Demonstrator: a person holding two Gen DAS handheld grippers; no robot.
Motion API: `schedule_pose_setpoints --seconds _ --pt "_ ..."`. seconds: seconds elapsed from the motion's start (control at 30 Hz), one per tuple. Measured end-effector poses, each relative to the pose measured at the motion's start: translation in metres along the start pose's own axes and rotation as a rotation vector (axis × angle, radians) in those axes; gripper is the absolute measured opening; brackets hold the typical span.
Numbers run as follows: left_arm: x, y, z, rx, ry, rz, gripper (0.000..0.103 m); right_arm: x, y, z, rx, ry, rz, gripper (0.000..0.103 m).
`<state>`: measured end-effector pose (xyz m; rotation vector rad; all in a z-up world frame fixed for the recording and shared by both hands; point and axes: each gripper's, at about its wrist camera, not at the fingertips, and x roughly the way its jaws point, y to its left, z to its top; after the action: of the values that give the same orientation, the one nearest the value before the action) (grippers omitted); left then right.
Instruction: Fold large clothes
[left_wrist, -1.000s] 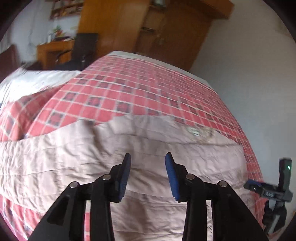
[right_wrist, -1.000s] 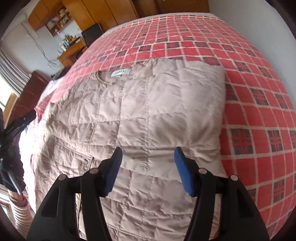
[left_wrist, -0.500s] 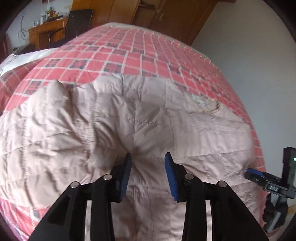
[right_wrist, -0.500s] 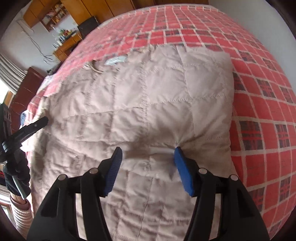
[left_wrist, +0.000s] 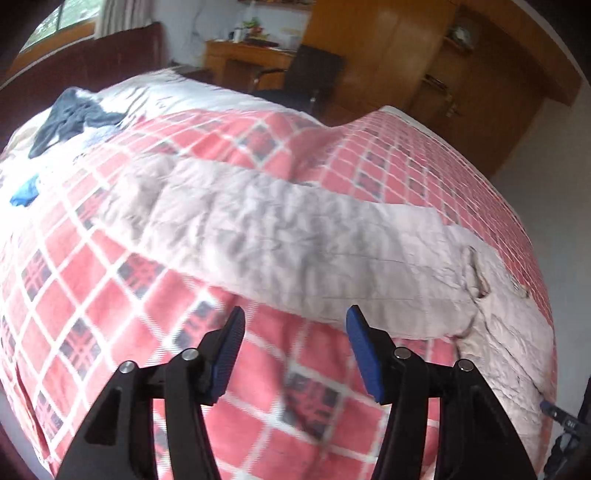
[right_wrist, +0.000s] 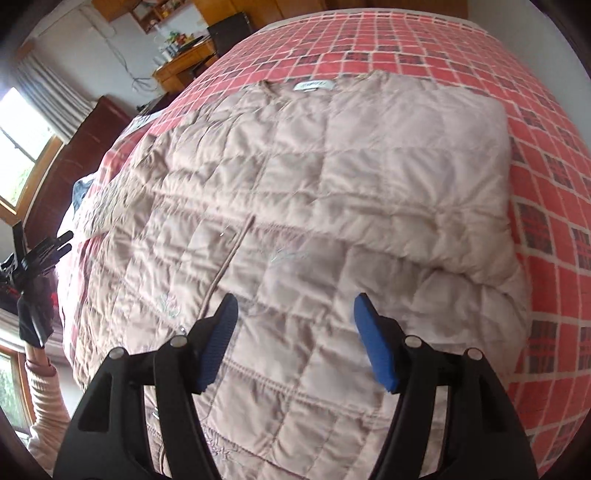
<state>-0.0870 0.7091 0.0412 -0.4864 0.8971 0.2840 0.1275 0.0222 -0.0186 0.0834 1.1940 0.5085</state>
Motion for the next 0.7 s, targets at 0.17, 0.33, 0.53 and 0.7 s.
schedule_pose_setpoints --seconds 0.17,0.33,0.53,0.7 --pt "0.016 0.07 0.011 -0.22 -0.018 -0.015 0.057 0.008 0.008 -0.004 -0.016 0.015 -0.012 0.065" --pt "0.038 0.098 0.022 -0.353 -0.044 -0.13 0.056 0.012 0.001 -0.005 -0.001 0.022 -0.021 0.065" --pt "0.056 0.117 0.032 -0.431 -0.089 -0.15 0.046 0.013 -0.005 -0.008 0.012 0.022 -0.031 0.065" --pt "0.063 0.13 0.038 -0.477 -0.117 -0.153 0.02 0.014 -0.006 -0.009 0.011 0.019 -0.033 0.065"
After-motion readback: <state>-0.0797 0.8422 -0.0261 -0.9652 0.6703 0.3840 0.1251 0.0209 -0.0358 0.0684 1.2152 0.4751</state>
